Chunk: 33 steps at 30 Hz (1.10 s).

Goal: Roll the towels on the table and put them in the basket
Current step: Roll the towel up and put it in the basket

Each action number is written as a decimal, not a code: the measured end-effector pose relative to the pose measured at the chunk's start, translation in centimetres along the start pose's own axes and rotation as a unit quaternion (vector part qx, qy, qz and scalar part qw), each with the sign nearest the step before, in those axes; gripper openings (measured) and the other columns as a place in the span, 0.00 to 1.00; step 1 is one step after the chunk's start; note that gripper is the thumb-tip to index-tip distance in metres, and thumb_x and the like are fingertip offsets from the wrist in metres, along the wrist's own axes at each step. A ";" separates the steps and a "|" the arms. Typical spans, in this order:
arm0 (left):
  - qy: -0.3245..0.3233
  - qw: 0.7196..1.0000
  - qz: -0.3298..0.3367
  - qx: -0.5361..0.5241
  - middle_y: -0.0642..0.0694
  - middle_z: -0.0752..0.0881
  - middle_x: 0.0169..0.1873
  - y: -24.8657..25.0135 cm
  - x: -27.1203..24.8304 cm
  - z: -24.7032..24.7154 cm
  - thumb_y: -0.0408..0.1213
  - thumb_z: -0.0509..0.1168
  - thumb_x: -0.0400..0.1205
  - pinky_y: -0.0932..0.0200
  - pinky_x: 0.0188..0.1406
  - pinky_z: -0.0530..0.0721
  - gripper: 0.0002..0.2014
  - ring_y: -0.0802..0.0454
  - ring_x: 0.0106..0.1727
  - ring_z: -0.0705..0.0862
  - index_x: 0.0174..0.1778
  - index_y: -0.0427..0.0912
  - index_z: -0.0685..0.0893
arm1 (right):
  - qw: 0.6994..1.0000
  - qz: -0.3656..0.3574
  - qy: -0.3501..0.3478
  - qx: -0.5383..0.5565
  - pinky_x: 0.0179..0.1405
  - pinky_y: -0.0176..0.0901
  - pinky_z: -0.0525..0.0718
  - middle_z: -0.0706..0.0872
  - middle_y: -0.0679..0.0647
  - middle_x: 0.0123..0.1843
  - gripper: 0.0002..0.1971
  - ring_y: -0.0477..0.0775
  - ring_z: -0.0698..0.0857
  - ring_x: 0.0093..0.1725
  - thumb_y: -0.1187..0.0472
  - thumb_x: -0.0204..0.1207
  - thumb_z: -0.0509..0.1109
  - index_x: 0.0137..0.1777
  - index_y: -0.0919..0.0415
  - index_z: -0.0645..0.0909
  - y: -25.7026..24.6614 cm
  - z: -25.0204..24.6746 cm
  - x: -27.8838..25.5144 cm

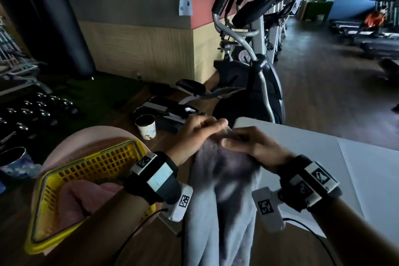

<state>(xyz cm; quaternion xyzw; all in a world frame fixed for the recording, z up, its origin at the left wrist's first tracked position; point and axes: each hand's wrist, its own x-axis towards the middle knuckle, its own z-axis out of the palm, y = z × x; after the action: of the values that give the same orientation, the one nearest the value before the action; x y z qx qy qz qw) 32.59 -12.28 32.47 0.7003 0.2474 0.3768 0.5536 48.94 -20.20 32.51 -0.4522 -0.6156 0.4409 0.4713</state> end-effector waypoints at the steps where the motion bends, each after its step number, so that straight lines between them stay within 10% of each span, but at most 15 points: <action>1: -0.006 1.000 -0.007 0.004 0.31 0.85 0.38 0.0 -0.3 0.3 0.49 0.67 0.78 0.51 0.48 0.73 0.17 0.45 0.42 0.80 0.37 0.37 0.89 | 1.000 -0.015 0.009 0.014 0.52 0.43 0.83 0.89 0.58 0.46 0.07 0.53 0.85 0.48 0.69 0.78 0.68 0.48 0.65 0.87 0.0 0.0 0.2; 5: -0.012 1.000 -0.026 -0.007 0.35 0.84 0.39 -0.5 -1.9 0.6 0.45 0.66 0.82 0.59 0.39 0.75 0.23 0.45 0.41 0.80 0.45 0.22 0.84 | 0.970 -0.026 0.162 0.178 0.48 0.48 0.79 0.87 0.61 0.40 0.09 0.56 0.84 0.42 0.59 0.73 0.71 0.42 0.67 0.85 -0.4 -1.3 1.2; 10: -0.005 1.000 0.007 0.011 0.39 0.85 0.32 0.3 -0.8 -0.3 0.44 0.68 0.81 0.62 0.43 0.74 0.15 0.51 0.39 0.80 0.33 0.38 0.87 | 0.999 0.017 -0.035 0.012 0.49 0.38 0.83 0.91 0.55 0.41 0.08 0.48 0.87 0.43 0.67 0.80 0.67 0.42 0.69 0.84 -0.3 1.3 0.2; 12: -0.027 0.999 -0.015 0.008 0.35 0.82 0.33 0.1 -0.9 -0.2 0.53 0.69 0.78 0.54 0.38 0.70 0.22 0.44 0.38 0.77 0.36 0.33 0.86 | 0.995 -0.008 0.044 0.087 0.60 0.53 0.80 0.87 0.73 0.52 0.14 0.63 0.85 0.53 0.64 0.79 0.68 0.50 0.80 0.83 -0.6 0.6 0.8; 15: -0.019 0.999 -0.036 -0.001 0.38 0.89 0.41 -0.5 -1.0 -0.4 0.50 0.70 0.78 0.54 0.45 0.80 0.16 0.42 0.44 0.87 0.43 0.38 0.89 | 0.963 -0.006 0.187 0.196 0.50 0.46 0.82 0.87 0.68 0.48 0.14 0.60 0.85 0.48 0.61 0.81 0.65 0.47 0.74 0.84 -0.8 -0.9 2.0; 20: 0.006 0.999 -0.033 -0.019 0.54 0.90 0.33 1.4 0.7 -1.1 0.37 0.65 0.83 0.69 0.43 0.81 0.15 0.62 0.39 0.87 0.33 0.51 0.92 | 0.998 -0.005 0.044 -0.053 0.42 0.43 0.82 0.87 0.59 0.42 0.15 0.51 0.82 0.40 0.56 0.79 0.69 0.45 0.70 0.86 -0.6 0.9 1.8; 24: -0.025 0.998 -0.030 -0.042 0.55 0.90 0.37 1.2 0.5 -0.7 0.40 0.64 0.83 0.69 0.45 0.80 0.12 0.63 0.42 0.87 0.37 0.48 0.92 | 0.964 -0.048 0.215 0.148 0.60 0.54 0.78 0.85 0.71 0.53 0.16 0.62 0.82 0.53 0.62 0.79 0.68 0.52 0.80 0.81 -2.5 -1.9 2.8; 29: 0.028 0.998 0.016 -0.048 0.46 0.90 0.40 3.0 2.6 -1.9 0.44 0.65 0.82 0.55 0.55 0.79 0.13 0.53 0.46 0.87 0.38 0.45 0.91 | 0.998 -0.019 0.066 -0.012 0.63 0.55 0.81 0.87 0.69 0.57 0.15 0.56 0.84 0.53 0.61 0.80 0.68 0.56 0.75 0.83 -2.8 0.9 2.9; 33: -0.038 0.999 0.014 -0.026 0.53 0.90 0.38 2.8 2.4 -1.7 0.45 0.63 0.81 0.67 0.46 0.80 0.14 0.61 0.43 0.87 0.37 0.47 0.91 | 0.976 -0.054 0.177 0.112 0.59 0.53 0.78 0.84 0.71 0.56 0.21 0.62 0.81 0.55 0.60 0.77 0.70 0.55 0.83 0.79 -4.0 -0.9 4.3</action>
<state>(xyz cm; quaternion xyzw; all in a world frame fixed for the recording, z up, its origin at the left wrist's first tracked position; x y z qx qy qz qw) 32.41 -10.17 35.93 0.7028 0.2071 0.3639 0.5751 48.67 -16.75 37.28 -0.4339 -0.4927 0.3938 0.6433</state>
